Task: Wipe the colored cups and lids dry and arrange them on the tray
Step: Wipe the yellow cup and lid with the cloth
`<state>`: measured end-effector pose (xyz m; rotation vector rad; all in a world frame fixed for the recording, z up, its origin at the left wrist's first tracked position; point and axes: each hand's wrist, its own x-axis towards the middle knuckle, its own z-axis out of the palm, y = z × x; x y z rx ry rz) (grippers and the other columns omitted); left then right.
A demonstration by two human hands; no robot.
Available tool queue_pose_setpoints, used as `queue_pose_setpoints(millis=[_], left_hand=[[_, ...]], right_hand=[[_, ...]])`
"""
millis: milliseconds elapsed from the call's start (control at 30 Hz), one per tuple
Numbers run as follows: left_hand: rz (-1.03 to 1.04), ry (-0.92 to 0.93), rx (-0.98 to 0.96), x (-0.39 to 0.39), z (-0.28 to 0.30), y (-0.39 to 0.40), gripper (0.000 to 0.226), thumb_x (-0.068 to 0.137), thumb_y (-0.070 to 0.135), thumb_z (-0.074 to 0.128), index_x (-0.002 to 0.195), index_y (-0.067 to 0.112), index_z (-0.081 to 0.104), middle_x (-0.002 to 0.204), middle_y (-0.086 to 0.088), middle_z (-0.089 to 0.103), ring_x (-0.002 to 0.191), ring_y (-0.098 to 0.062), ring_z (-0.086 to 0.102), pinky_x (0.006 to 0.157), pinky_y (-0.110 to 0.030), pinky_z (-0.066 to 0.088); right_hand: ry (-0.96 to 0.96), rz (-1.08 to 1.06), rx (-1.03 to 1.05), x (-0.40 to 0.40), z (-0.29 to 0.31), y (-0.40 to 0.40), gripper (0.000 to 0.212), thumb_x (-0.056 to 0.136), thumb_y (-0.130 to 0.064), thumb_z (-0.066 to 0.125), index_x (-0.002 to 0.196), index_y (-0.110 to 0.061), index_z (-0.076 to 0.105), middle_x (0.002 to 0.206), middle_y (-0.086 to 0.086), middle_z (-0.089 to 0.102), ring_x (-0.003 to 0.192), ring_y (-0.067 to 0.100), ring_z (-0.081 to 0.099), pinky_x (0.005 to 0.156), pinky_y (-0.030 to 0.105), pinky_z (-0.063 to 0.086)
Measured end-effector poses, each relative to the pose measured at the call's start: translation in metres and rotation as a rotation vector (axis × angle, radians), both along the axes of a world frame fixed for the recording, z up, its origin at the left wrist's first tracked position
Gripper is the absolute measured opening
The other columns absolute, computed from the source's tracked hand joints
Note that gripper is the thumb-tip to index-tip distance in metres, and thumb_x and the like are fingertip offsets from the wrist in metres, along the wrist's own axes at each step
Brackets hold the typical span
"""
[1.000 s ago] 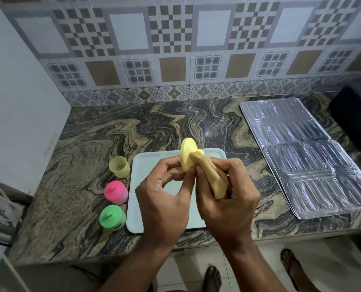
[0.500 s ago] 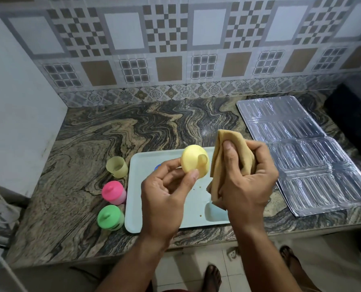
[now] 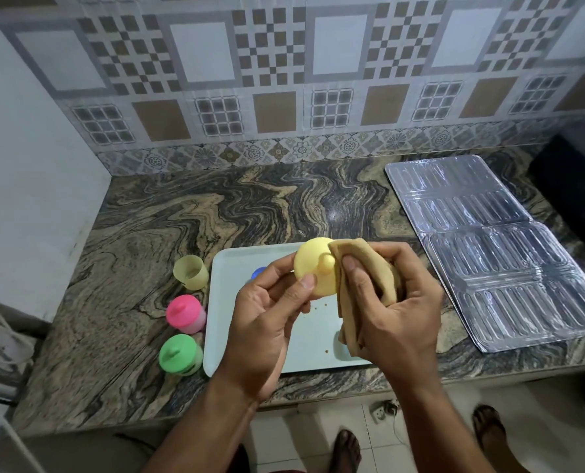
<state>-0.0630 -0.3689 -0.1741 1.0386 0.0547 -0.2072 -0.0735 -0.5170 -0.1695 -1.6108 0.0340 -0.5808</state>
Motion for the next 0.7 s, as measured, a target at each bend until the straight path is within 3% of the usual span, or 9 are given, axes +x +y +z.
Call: queue_pose_setpoints(millis=[67,133,267,333,433,567,633,700], left_hand=[[-0.05,-0.121,0.098,0.001,-0.001,0.006,0.025,0.09,0.009,0.069,0.111,0.016,0.079,0.096,-0.004,0.077,0.082,-0.007,0.066,0.075,-0.017,0.051],[-0.118,-0.211,0.17,0.001,-0.002,0.011,0.022,0.091,0.009,0.073,0.111,0.016,0.079,0.097,-0.004,0.079,0.085,-0.008,0.07,0.079,-0.017,0.053],[-0.192,-0.214,0.258,0.002,-0.003,0.018,0.029,0.086,0.026,0.074,0.114,0.018,0.079,0.101,-0.005,0.079,0.092,-0.012,0.07,0.084,-0.023,0.054],[-0.192,-0.193,0.251,0.004,-0.004,0.019,0.03,0.085,0.029,0.073,0.113,0.019,0.08,0.097,0.0,0.077,0.086,-0.008,0.066,0.079,-0.019,0.05],[-0.164,-0.143,0.238,0.009,-0.005,0.02,0.033,0.082,0.032,0.075,0.112,0.019,0.08,0.096,-0.001,0.074,0.085,-0.014,0.054,0.076,-0.027,0.042],[-0.154,-0.099,0.166,0.015,-0.004,0.022,0.037,0.082,0.03,0.076,0.116,0.014,0.079,0.1,-0.007,0.074,0.095,-0.025,0.052,0.085,-0.034,0.041],[-0.162,-0.077,0.111,0.016,-0.002,0.021,0.04,0.085,0.027,0.075,0.121,0.009,0.076,0.111,-0.016,0.073,0.106,-0.033,0.052,0.098,-0.045,0.04],[-0.176,-0.072,0.066,0.016,0.002,0.018,0.035,0.089,0.018,0.075,0.123,0.007,0.075,0.117,-0.017,0.073,0.11,-0.032,0.059,0.103,-0.044,0.044]], right_hand=[[0.013,0.005,-0.029,0.002,0.002,-0.004,0.022,0.094,-0.004,0.079,0.099,-0.024,0.073,0.087,-0.019,0.076,0.075,0.001,0.07,0.069,0.016,0.054],[0.037,0.015,-0.043,0.009,0.003,-0.009,0.016,0.093,-0.012,0.081,0.097,-0.025,0.074,0.087,-0.016,0.077,0.076,0.005,0.073,0.069,0.021,0.056],[0.1,-0.038,-0.122,0.028,0.004,-0.021,0.01,0.091,-0.027,0.079,0.096,-0.019,0.075,0.083,-0.004,0.077,0.074,0.015,0.073,0.065,0.037,0.06],[0.135,-0.038,-0.032,0.033,0.009,-0.027,0.011,0.095,-0.021,0.081,0.094,-0.014,0.072,0.075,-0.004,0.071,0.064,0.011,0.064,0.057,0.031,0.055],[0.197,0.137,0.2,0.029,0.016,-0.038,0.014,0.096,-0.022,0.078,0.093,-0.012,0.068,0.07,-0.001,0.063,0.053,0.007,0.057,0.046,0.017,0.048],[0.242,0.348,0.168,0.02,0.015,-0.035,0.017,0.089,-0.024,0.078,0.089,-0.012,0.067,0.069,0.0,0.064,0.049,0.01,0.057,0.042,0.021,0.048],[0.237,0.357,0.122,0.017,0.01,-0.028,0.021,0.092,-0.022,0.08,0.095,-0.006,0.066,0.071,0.001,0.066,0.052,0.013,0.059,0.043,0.023,0.049],[0.224,0.288,0.181,0.014,0.005,-0.021,0.022,0.094,-0.024,0.08,0.097,-0.007,0.066,0.069,0.002,0.066,0.046,0.017,0.059,0.04,0.027,0.05]])
